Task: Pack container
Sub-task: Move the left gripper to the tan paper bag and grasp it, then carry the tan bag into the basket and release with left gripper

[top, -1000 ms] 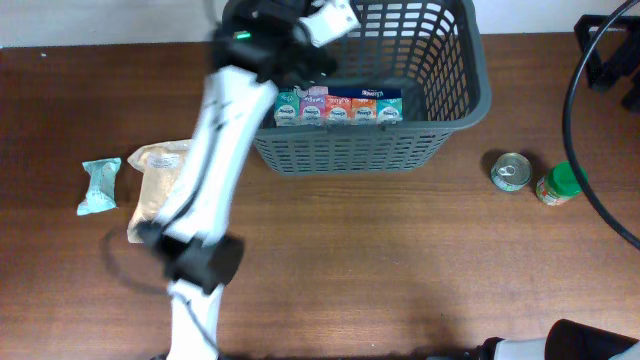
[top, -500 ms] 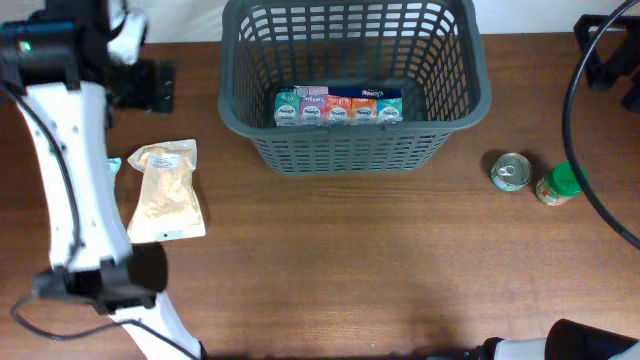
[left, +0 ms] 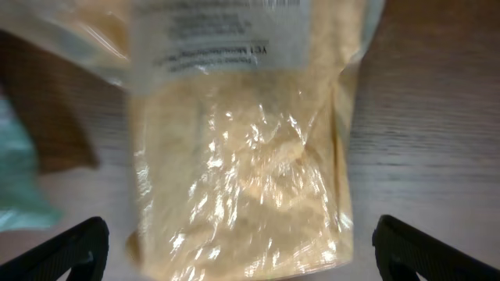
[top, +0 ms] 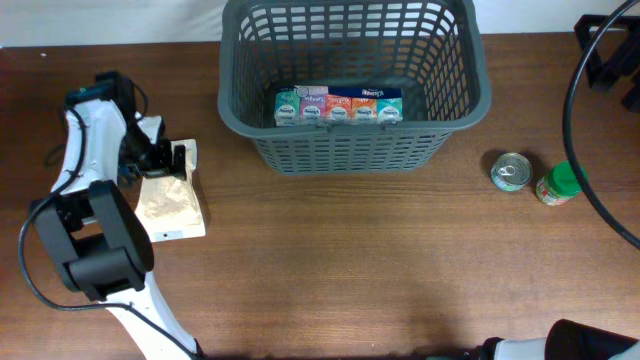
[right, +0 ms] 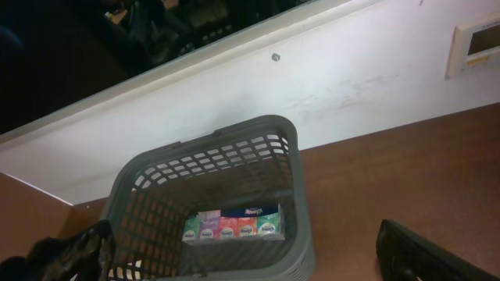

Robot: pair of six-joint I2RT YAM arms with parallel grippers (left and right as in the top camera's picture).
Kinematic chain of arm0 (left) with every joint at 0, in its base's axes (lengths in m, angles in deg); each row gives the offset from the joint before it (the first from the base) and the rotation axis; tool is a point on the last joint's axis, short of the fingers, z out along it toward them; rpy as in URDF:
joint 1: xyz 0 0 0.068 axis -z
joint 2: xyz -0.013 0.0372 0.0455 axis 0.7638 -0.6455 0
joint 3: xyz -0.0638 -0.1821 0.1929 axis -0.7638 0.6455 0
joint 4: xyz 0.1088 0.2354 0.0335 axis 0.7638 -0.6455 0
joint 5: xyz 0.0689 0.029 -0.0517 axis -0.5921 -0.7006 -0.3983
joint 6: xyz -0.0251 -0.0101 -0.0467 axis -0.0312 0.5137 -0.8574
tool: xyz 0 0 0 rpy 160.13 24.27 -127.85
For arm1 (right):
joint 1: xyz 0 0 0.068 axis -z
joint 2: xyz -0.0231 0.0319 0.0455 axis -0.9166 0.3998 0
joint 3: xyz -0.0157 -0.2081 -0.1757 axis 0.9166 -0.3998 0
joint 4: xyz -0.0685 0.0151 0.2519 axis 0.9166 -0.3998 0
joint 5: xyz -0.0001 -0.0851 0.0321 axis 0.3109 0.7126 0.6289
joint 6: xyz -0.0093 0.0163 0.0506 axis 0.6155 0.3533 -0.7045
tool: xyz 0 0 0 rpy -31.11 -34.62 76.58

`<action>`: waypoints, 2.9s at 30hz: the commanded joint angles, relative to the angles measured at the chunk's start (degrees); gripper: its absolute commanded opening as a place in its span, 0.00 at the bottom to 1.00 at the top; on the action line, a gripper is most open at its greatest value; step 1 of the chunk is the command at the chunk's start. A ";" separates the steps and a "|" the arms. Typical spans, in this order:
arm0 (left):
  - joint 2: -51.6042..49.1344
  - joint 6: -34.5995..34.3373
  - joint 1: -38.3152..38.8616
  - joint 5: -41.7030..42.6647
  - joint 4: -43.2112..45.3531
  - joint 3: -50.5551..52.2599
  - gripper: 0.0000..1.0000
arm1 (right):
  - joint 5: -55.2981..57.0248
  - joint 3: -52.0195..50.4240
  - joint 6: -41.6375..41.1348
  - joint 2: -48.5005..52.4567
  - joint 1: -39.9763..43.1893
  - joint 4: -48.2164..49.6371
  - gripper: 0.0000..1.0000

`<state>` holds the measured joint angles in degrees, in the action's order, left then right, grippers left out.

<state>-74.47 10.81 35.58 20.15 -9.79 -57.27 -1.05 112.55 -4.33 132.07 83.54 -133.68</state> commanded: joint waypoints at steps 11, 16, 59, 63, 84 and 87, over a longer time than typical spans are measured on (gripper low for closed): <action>-0.52 -0.31 -0.20 -0.83 12.52 15.76 0.63 | -0.46 0.02 -0.07 0.15 -0.20 -0.02 0.99; -0.46 -0.31 -0.22 -0.83 9.97 14.64 0.02 | -0.48 0.02 -0.07 0.15 -0.20 -0.02 0.99; -18.60 55.69 42.34 16.92 -2.91 -55.34 0.02 | -0.46 0.02 -0.07 0.15 -0.20 -0.02 0.99; -21.14 55.21 42.12 13.31 -5.88 -54.88 0.02 | -0.48 0.02 -0.07 0.15 -0.20 0.00 0.99; -14.27 29.14 39.65 14.14 -15.56 -68.87 0.99 | -0.46 0.02 -0.07 0.15 -0.20 0.00 0.99; -8.63 28.89 35.58 14.14 -20.63 -72.98 0.99 | -0.46 0.02 -0.07 0.15 -0.20 -0.02 0.99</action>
<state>-93.72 43.09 75.91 33.83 -27.16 -124.85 -1.05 112.55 -4.31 132.07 83.54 -133.66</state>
